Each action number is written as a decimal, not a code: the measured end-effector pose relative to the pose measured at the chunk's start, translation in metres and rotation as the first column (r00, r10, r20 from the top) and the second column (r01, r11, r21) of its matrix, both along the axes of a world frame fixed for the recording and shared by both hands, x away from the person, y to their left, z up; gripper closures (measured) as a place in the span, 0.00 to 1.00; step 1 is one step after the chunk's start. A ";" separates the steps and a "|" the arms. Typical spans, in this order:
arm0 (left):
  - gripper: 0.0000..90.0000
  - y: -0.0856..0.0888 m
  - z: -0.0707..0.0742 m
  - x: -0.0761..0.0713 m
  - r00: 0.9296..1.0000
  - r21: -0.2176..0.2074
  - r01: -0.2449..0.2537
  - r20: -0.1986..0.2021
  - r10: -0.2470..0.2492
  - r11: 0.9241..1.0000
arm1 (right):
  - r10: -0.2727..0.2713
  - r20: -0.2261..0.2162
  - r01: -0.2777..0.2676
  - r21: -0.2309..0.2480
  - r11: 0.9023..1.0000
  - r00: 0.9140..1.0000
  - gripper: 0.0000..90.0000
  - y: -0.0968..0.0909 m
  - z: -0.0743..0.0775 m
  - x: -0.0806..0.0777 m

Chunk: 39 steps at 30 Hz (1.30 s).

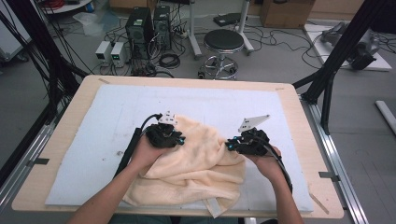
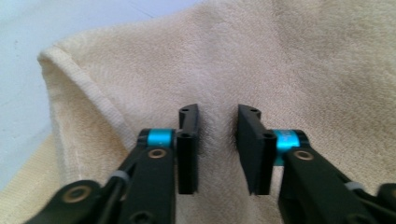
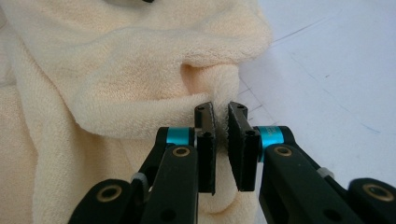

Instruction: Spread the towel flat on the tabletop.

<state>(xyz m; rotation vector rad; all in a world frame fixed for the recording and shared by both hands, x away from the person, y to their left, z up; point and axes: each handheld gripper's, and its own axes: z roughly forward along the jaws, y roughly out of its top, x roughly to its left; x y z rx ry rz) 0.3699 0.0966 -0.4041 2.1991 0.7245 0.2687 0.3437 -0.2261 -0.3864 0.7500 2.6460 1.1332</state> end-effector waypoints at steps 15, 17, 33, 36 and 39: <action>0.94 0.010 0.010 -0.007 1.000 -0.019 0.024 0.003 -0.024 1.000 | -0.001 -0.002 0.001 0.001 1.000 1.000 0.92 0.000 -0.002 -0.001; 0.94 0.013 0.013 -0.007 1.000 -0.051 0.021 0.007 -0.021 0.998 | -0.002 -0.010 0.002 0.002 1.000 1.000 0.92 -0.001 -0.002 -0.001; 0.95 0.076 0.029 -0.060 1.000 -0.079 -0.015 0.018 0.017 0.997 | 0.041 0.016 -0.042 0.025 0.999 0.999 0.92 0.001 0.006 -0.028; 0.95 0.087 0.032 -0.081 0.999 -0.058 0.002 0.032 0.000 0.998 | 0.078 0.020 -0.079 0.032 0.996 0.997 0.93 0.008 0.007 -0.045; 0.95 0.099 0.033 -0.108 0.999 -0.041 0.022 0.030 -0.021 0.999 | 0.122 0.027 -0.123 0.042 0.992 0.992 0.93 0.017 0.008 -0.063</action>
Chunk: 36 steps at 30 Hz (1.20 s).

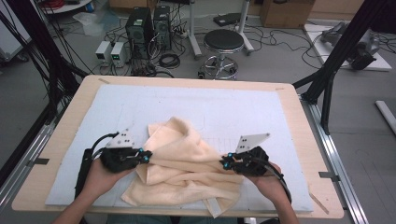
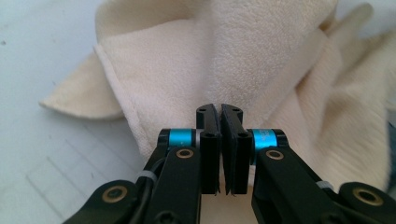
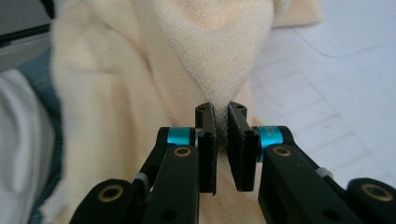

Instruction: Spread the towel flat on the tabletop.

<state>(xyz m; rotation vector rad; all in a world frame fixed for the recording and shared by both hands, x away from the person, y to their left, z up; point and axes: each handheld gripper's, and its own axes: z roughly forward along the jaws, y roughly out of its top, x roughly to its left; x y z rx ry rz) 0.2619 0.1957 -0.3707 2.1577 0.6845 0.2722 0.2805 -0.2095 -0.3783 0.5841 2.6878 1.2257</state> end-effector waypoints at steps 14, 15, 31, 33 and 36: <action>0.78 0.015 0.006 -0.028 0.999 0.019 0.024 -0.023 -0.024 1.000 | 0.100 0.014 -0.101 0.030 0.994 0.995 0.74 0.020 0.019 -0.019; 0.77 0.014 0.010 -0.022 1.000 0.000 0.020 -0.015 -0.020 1.000 | 0.086 0.025 -0.087 0.043 0.995 0.996 0.72 0.020 0.023 -0.012; 0.74 -0.032 -0.032 0.061 0.990 0.125 0.068 -0.129 -0.052 0.990 | 0.077 -0.145 -0.089 -0.078 0.993 0.987 0.67 0.047 -0.029 0.050; 0.86 -0.031 -0.040 0.059 0.987 0.125 0.080 -0.147 -0.062 0.989 | 0.081 -0.163 -0.097 -0.091 0.991 0.983 0.70 0.053 -0.035 0.049; 0.98 -0.025 -0.052 0.052 0.985 0.110 0.079 -0.165 -0.061 0.991 | 0.120 -0.205 -0.146 -0.118 0.982 0.971 0.88 0.061 -0.042 0.047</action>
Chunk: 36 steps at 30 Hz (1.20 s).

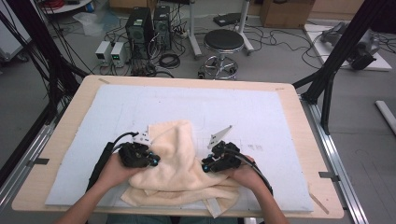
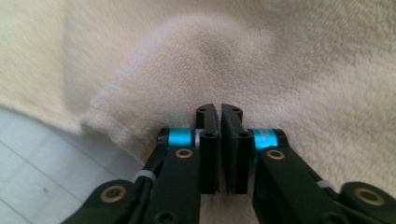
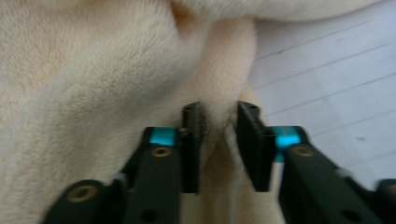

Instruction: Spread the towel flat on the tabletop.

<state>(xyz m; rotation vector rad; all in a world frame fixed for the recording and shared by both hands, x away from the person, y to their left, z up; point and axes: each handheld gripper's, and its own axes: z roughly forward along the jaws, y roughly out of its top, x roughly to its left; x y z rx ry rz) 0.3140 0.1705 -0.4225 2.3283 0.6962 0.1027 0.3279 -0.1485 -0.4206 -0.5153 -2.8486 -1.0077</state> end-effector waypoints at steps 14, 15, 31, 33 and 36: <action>0.99 0.001 0.025 0.001 0.989 -0.098 -0.076 0.121 0.087 0.992 | -0.216 0.192 0.211 0.045 0.976 0.957 0.94 -0.081 0.050 -0.021; 0.99 0.001 0.027 0.000 0.988 -0.099 -0.078 0.122 0.089 0.992 | -0.237 0.203 0.230 0.057 0.971 0.950 0.94 -0.089 0.056 -0.024; 0.94 0.052 0.031 -0.031 0.987 -0.098 -0.126 0.086 0.135 0.987 | -0.247 0.166 0.227 0.127 0.966 0.955 0.75 -0.109 0.060 -0.042; 0.88 0.047 0.037 -0.024 0.987 -0.115 -0.114 0.100 0.126 0.987 | -0.259 0.183 0.236 0.137 0.962 0.948 0.71 -0.107 0.069 -0.035; 0.81 0.031 0.043 -0.010 0.985 -0.135 -0.102 0.127 0.119 0.986 | -0.259 0.183 0.236 0.136 0.962 0.948 0.69 -0.099 0.074 -0.018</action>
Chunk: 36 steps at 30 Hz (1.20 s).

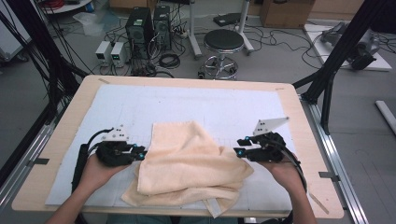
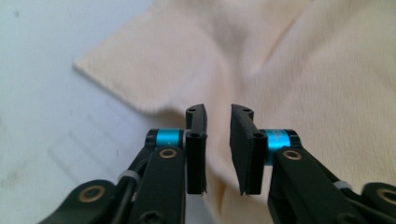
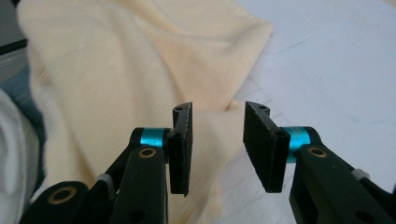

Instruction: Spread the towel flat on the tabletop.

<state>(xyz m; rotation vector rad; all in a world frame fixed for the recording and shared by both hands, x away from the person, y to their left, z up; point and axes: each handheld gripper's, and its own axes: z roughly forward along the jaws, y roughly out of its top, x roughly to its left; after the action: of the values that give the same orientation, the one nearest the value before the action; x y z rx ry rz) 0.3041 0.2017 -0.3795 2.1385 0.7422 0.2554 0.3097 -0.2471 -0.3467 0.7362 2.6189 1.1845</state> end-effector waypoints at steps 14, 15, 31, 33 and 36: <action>0.62 -0.053 -0.048 0.056 0.995 0.159 0.014 -0.097 0.001 0.987 | 0.006 -0.213 -0.042 -0.164 0.986 0.977 0.78 0.050 -0.069 0.062; 0.66 -0.053 -0.048 0.056 0.996 0.161 0.011 -0.092 0.004 0.987 | 0.016 -0.241 -0.057 -0.162 0.985 0.970 0.86 0.049 -0.071 0.063; 0.93 -0.057 -0.047 0.052 0.999 0.169 0.008 -0.045 -0.001 0.986 | -0.111 -0.058 0.103 -0.127 0.987 0.992 0.82 0.000 -0.025 0.032; 0.90 -0.054 -0.045 0.054 0.998 0.145 -0.012 -0.057 0.021 0.989 | -0.064 -0.101 0.047 -0.164 0.985 0.993 0.73 0.007 -0.032 0.030; 0.75 -0.050 -0.040 0.054 0.997 0.122 -0.047 -0.053 0.054 0.991 | -0.085 -0.055 0.082 -0.059 0.995 0.995 0.71 0.003 -0.025 0.037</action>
<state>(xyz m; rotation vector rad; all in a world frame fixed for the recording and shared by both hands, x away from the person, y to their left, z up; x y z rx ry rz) 0.3583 0.1516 -0.4199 2.2505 0.8333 0.2738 0.3464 -0.2441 -0.3713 0.8722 2.6275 1.0767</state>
